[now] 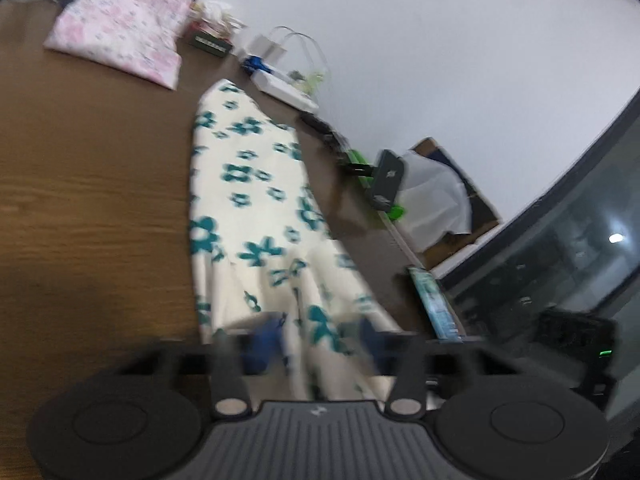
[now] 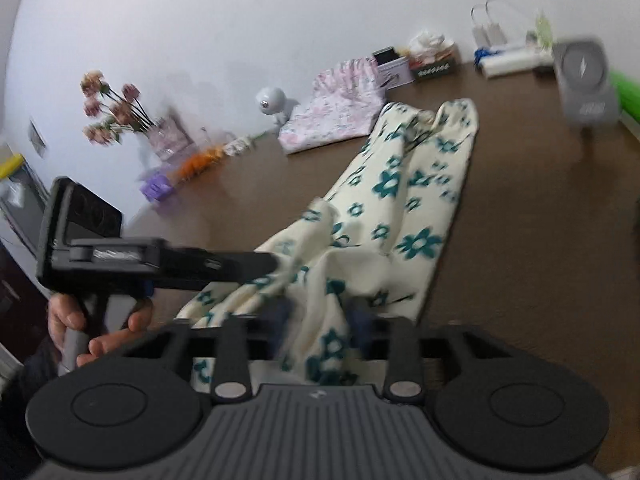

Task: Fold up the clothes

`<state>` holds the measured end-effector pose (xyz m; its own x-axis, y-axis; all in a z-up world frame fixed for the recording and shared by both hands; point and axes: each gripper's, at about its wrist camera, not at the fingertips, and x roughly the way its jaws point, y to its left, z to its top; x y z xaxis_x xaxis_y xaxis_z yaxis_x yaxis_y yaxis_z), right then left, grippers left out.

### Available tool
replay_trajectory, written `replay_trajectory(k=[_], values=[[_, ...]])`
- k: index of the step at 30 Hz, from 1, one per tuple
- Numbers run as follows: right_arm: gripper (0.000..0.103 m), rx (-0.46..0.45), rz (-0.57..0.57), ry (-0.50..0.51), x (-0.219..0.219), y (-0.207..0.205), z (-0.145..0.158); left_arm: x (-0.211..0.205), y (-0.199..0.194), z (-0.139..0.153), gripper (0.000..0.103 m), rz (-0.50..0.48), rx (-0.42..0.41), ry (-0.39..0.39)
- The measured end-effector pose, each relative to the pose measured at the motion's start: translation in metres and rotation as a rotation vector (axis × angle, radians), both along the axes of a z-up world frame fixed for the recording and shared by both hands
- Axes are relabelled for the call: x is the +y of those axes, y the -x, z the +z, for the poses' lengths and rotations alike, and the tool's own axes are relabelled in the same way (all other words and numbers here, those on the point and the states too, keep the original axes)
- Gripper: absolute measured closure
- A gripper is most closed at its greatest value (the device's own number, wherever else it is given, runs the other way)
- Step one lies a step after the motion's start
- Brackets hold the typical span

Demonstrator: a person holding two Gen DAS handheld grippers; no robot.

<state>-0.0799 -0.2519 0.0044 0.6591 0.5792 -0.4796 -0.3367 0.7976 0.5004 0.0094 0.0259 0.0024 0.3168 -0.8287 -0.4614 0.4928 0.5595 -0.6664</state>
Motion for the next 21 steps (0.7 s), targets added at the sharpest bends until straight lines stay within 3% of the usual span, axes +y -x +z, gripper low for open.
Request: replay_trajectory(k=[3, 7, 9, 12, 13, 15, 16, 19, 21], values=[[0.087, -0.057, 0.011, -0.12, -0.011, 0.006, -0.007, 0.007, 0.002, -0.006, 0.094, -0.015, 0.009, 0.151], [0.09, -0.158, 0.056, -0.244, -0.024, 0.02, 0.001, 0.02, 0.0, -0.012, 0.093, -0.049, 0.066, 0.35], [0.09, -0.118, 0.036, -0.208, -0.024, 0.013, -0.004, 0.017, -0.01, -0.024, 0.093, -0.011, 0.144, 0.275], [0.09, -0.046, -0.024, -0.071, -0.016, 0.002, -0.013, 0.015, -0.021, -0.041, 0.093, 0.042, 0.244, 0.187], [0.086, -0.051, -0.034, -0.03, -0.012, 0.004, -0.01, 0.015, -0.022, -0.042, 0.092, 0.054, 0.248, 0.174], [0.067, -0.084, -0.054, 0.053, -0.006, 0.009, -0.003, 0.017, -0.019, -0.036, 0.09, 0.073, 0.201, 0.136], [0.064, -0.111, -0.064, 0.093, -0.003, 0.013, 0.002, 0.018, -0.018, -0.035, 0.086, 0.081, 0.194, 0.128], [0.066, -0.207, -0.056, 0.096, -0.008, 0.023, 0.017, 0.021, -0.015, -0.033, 0.086, 0.096, 0.179, 0.117], [0.075, -0.261, -0.029, 0.064, -0.012, 0.028, 0.025, 0.02, -0.017, -0.034, 0.086, 0.097, 0.176, 0.111]])
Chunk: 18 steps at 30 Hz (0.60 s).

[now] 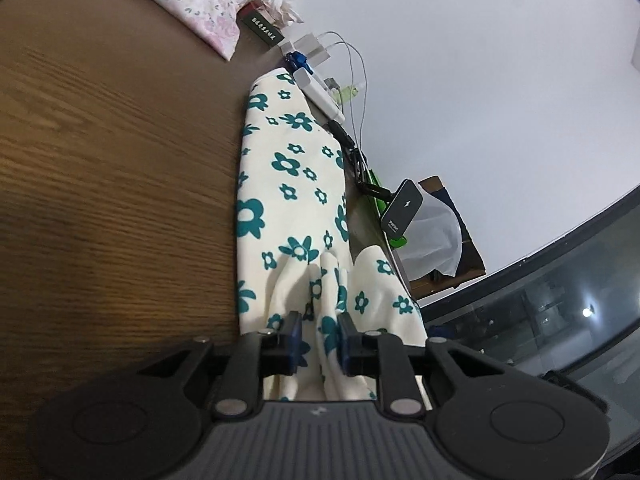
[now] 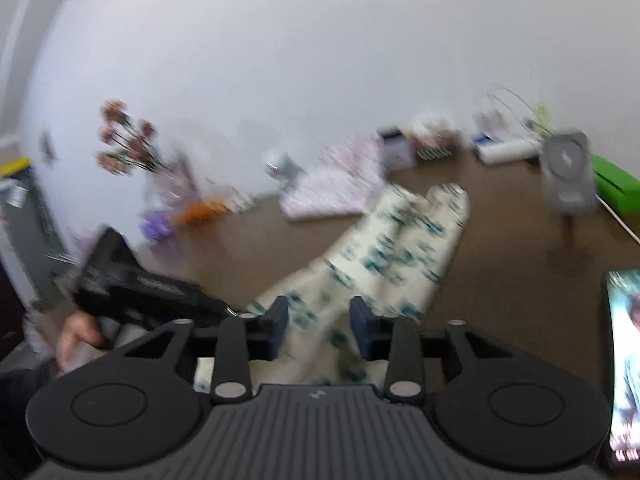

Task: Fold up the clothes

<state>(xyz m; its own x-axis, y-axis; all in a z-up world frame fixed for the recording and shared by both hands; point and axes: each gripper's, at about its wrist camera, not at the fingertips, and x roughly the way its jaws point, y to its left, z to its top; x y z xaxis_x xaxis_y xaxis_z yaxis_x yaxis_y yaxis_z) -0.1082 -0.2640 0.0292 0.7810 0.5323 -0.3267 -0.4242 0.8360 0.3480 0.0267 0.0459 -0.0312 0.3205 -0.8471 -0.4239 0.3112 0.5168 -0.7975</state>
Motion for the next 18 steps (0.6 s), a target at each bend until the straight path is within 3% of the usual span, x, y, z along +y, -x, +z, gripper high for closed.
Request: replay_trajectory(k=[2, 4, 6, 7, 10, 14, 15, 17, 18], values=[[0.087, 0.026, 0.045, 0.049, 0.017, -0.007, -0.003, -0.001, -0.002, 0.001, 0.084, 0.002, 0.003, -0.017], [0.091, 0.059, 0.059, 0.138, 0.036, -0.014, -0.012, 0.0, 0.003, 0.012, 0.079, 0.026, -0.034, -0.079], [0.093, 0.091, 0.073, 0.223, 0.054, -0.021, -0.02, 0.001, 0.011, 0.028, 0.058, 0.062, -0.102, -0.171], [0.093, 0.106, 0.069, 0.217, 0.054, -0.022, -0.022, 0.0, 0.018, 0.038, 0.049, 0.086, -0.167, -0.246], [0.094, 0.146, 0.067, 0.184, 0.049, -0.026, -0.023, -0.004, 0.046, 0.064, 0.05, 0.123, -0.36, -0.456], [0.094, 0.147, 0.071, 0.177, 0.049, -0.026, -0.026, -0.019, 0.077, 0.071, 0.051, 0.044, -0.438, -0.552], [0.094, 0.146, 0.07, 0.175, 0.051, -0.026, -0.026, -0.025, 0.081, 0.069, 0.055, 0.03, -0.444, -0.58], [0.094, 0.141, 0.07, 0.168, 0.051, -0.026, -0.026, -0.034, 0.083, 0.061, 0.081, 0.012, -0.444, -0.637], [0.094, 0.133, 0.067, 0.164, 0.051, -0.025, -0.024, -0.036, 0.08, 0.057, 0.086, 0.007, -0.43, -0.64]])
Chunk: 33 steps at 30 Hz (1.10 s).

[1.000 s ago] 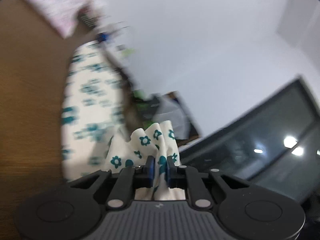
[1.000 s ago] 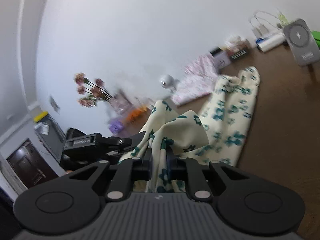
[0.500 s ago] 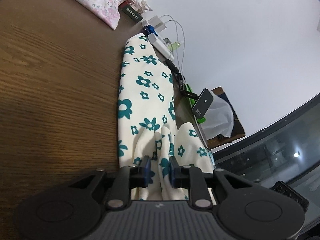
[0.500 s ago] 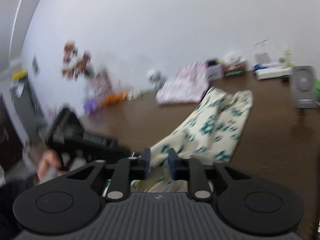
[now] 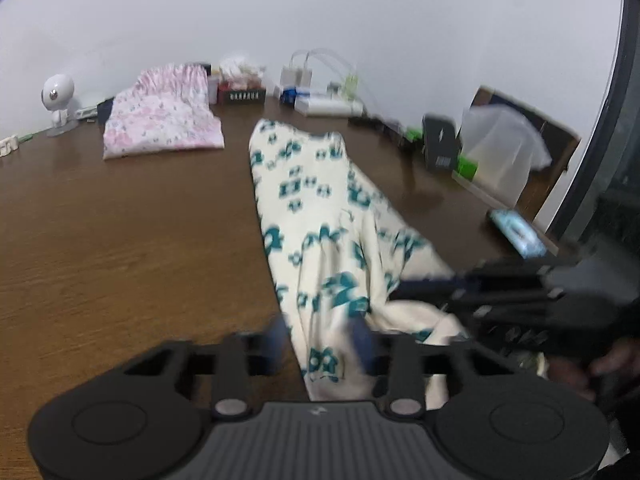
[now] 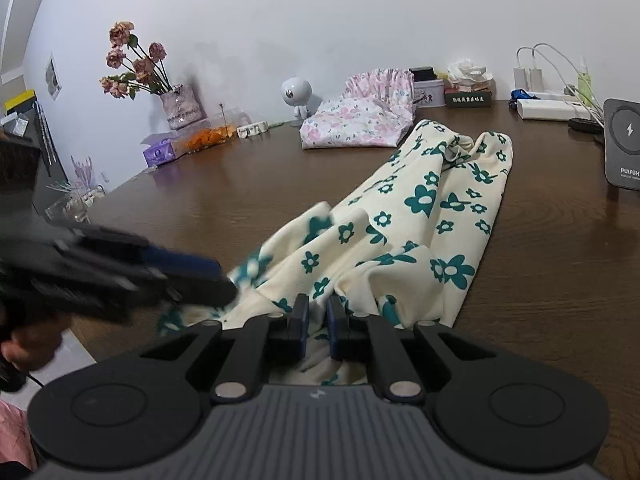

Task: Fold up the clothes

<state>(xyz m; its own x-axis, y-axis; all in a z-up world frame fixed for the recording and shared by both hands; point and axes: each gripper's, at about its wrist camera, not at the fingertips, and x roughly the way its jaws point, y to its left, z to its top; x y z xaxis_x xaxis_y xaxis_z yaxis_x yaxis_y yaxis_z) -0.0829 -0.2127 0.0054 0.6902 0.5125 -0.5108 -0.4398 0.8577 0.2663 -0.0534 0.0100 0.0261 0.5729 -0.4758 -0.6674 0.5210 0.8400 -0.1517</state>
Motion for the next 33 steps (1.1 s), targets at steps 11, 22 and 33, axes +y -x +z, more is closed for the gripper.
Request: replay_trajectory(k=[11, 22, 33], values=[[0.091, -0.022, -0.058, 0.028, -0.009, 0.012, -0.003, 0.002, -0.003, -0.013, 0.077, 0.081, -0.044, 0.0], [0.072, -0.175, 0.069, -0.025, -0.027, 0.047, 0.027, 0.016, 0.018, 0.019, 0.064, 0.022, -0.093, 0.068], [0.078, -0.134, 0.118, 0.022, -0.025, 0.048, 0.001, 0.002, 0.008, -0.011, 0.061, -0.024, -0.037, 0.039]])
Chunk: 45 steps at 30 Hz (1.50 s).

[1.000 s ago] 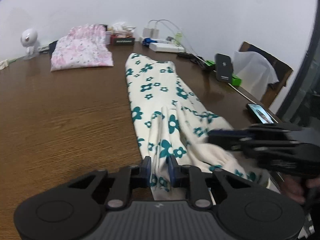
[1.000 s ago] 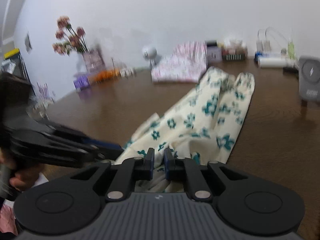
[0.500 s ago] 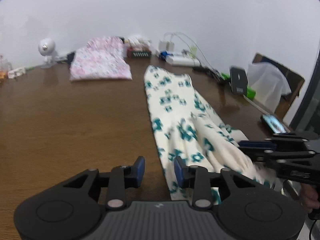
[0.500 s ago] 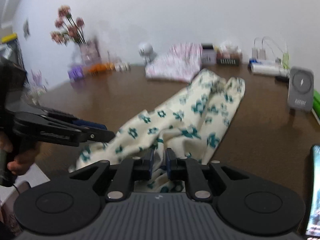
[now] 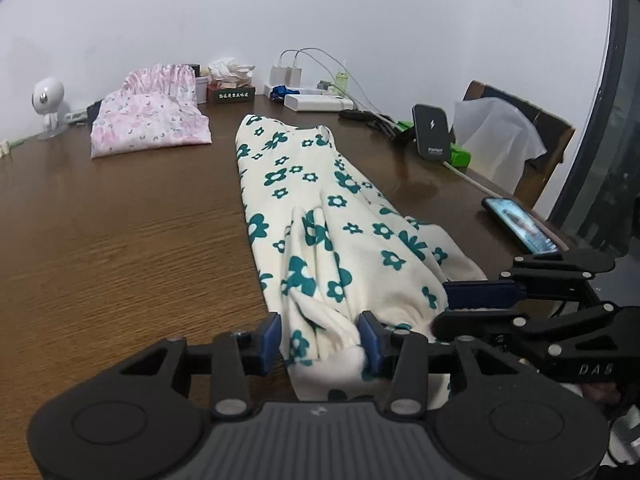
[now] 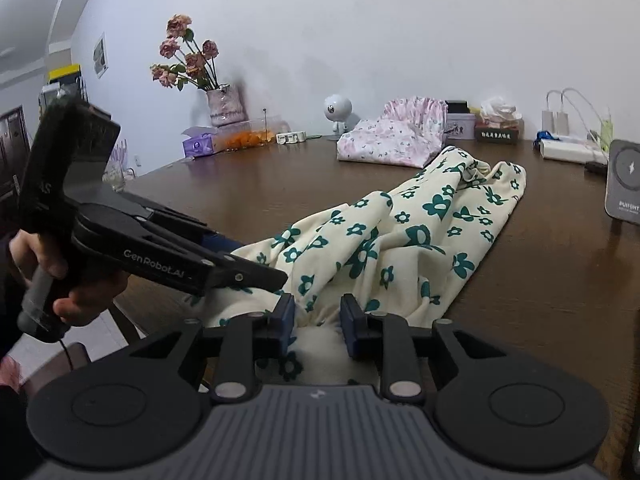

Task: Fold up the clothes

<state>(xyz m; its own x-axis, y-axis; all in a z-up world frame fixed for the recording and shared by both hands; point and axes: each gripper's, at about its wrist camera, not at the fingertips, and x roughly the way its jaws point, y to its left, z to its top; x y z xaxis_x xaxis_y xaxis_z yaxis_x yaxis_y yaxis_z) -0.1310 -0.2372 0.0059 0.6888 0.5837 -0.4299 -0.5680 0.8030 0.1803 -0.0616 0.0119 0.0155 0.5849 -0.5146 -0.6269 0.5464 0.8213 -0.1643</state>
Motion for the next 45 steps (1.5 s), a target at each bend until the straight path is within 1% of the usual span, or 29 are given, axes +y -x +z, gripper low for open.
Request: replay_trajectory(k=[1, 3, 4, 5, 7, 10, 12, 14, 15, 16, 17, 18, 20, 22, 24, 27, 28, 30, 32, 33, 34, 36, 37, 38, 39, 40, 42, 44, 45], values=[[0.077, -0.002, 0.002, -0.013, -0.005, 0.003, 0.004, 0.01, 0.003, 0.004, 0.062, -0.006, -0.004, 0.036], [0.069, -0.007, 0.005, -0.04, -0.014, 0.01, 0.013, 0.029, 0.013, 0.012, 0.052, -0.046, -0.026, 0.091], [0.057, -0.01, 0.008, -0.047, -0.022, 0.015, 0.015, 0.036, 0.02, 0.015, 0.043, -0.081, -0.037, 0.098], [0.055, -0.007, 0.013, -0.046, -0.028, 0.02, 0.016, 0.041, 0.027, 0.016, 0.042, -0.115, -0.049, 0.101], [0.055, 0.01, 0.022, -0.022, -0.036, 0.027, 0.013, 0.042, 0.042, 0.012, 0.041, -0.169, -0.079, 0.086], [0.056, 0.002, 0.038, 0.031, -0.029, 0.032, 0.003, 0.029, 0.056, 0.0, 0.042, -0.197, -0.15, -0.004], [0.059, -0.01, 0.055, 0.071, -0.02, 0.032, -0.006, 0.024, 0.058, -0.007, 0.048, -0.212, -0.185, -0.04], [0.072, -0.013, 0.071, 0.101, -0.014, 0.032, -0.014, 0.022, 0.057, -0.012, 0.059, -0.243, -0.188, -0.052], [0.074, -0.011, 0.073, 0.09, -0.016, 0.03, -0.016, 0.021, 0.056, -0.016, 0.063, -0.258, -0.184, -0.055], [0.081, -0.01, 0.077, 0.079, -0.018, 0.029, -0.018, 0.021, 0.056, -0.019, 0.081, -0.274, -0.18, -0.058], [0.086, -0.006, 0.091, 0.074, -0.022, 0.026, -0.017, 0.021, 0.055, -0.02, 0.093, -0.287, -0.178, -0.059], [0.089, -0.003, 0.106, 0.07, -0.025, 0.023, -0.016, 0.021, 0.053, -0.018, 0.099, -0.297, -0.184, -0.057], [0.093, -0.018, 0.139, 0.105, -0.029, 0.02, -0.011, 0.023, 0.049, -0.014, 0.101, -0.313, -0.198, -0.052], [0.094, -0.014, 0.168, 0.118, -0.039, 0.016, -0.001, 0.029, 0.046, -0.004, 0.101, -0.325, -0.221, -0.053], [0.095, -0.012, 0.2, 0.15, -0.046, 0.016, 0.008, 0.031, 0.045, 0.004, 0.101, -0.372, -0.226, -0.052], [0.095, -0.008, 0.242, 0.201, -0.049, 0.018, 0.014, 0.027, 0.048, 0.004, 0.101, -0.427, -0.221, -0.08], [0.095, -0.003, 0.252, 0.217, -0.05, 0.018, 0.015, 0.027, 0.048, 0.0, 0.101, -0.438, -0.199, -0.091], [0.094, 0.013, 0.247, 0.239, -0.05, 0.019, 0.01, 0.028, 0.046, -0.007, 0.099, -0.444, -0.141, -0.083], [0.09, 0.044, 0.229, 0.221, -0.054, 0.02, 0.006, 0.033, 0.047, -0.009, 0.088, -0.411, -0.114, -0.066], [0.089, 0.039, 0.227, 0.229, -0.054, 0.023, 0.009, 0.038, 0.048, -0.005, 0.088, -0.398, -0.108, -0.049], [0.084, 0.032, 0.225, 0.237, -0.055, 0.027, 0.011, 0.044, 0.048, 0.0, 0.089, -0.384, -0.11, -0.026], [0.076, -0.016, 0.217, 0.225, -0.057, 0.032, 0.022, 0.056, 0.049, 0.017, 0.077, -0.347, -0.153, 0.052], [0.071, -0.04, 0.213, 0.218, -0.058, 0.035, 0.027, 0.059, 0.049, 0.025, 0.067, -0.332, -0.173, 0.089], [0.07, -0.059, 0.207, 0.197, -0.057, 0.034, 0.031, 0.054, 0.047, 0.031, 0.063, -0.329, -0.187, 0.123], [0.07, -0.075, 0.203, 0.17, -0.055, 0.029, 0.034, 0.048, 0.045, 0.036, 0.062, -0.331, -0.2, 0.151], [0.07, -0.078, 0.185, 0.145, -0.05, 0.02, 0.035, 0.038, 0.042, 0.038, 0.06, -0.346, -0.212, 0.158], [0.07, -0.081, 0.148, 0.096, -0.041, 0.001, 0.035, 0.014, 0.032, 0.033, 0.06, -0.378, -0.227, 0.129], [0.07, -0.03, 0.091, 0.084, -0.029, -0.02, 0.026, -0.007, 0.019, 0.022, 0.06, -0.401, -0.222, 0.083], [0.071, 0.001, 0.065, 0.088, -0.025, -0.029, 0.02, -0.013, 0.011, 0.015, 0.061, -0.39, -0.2, 0.061]])
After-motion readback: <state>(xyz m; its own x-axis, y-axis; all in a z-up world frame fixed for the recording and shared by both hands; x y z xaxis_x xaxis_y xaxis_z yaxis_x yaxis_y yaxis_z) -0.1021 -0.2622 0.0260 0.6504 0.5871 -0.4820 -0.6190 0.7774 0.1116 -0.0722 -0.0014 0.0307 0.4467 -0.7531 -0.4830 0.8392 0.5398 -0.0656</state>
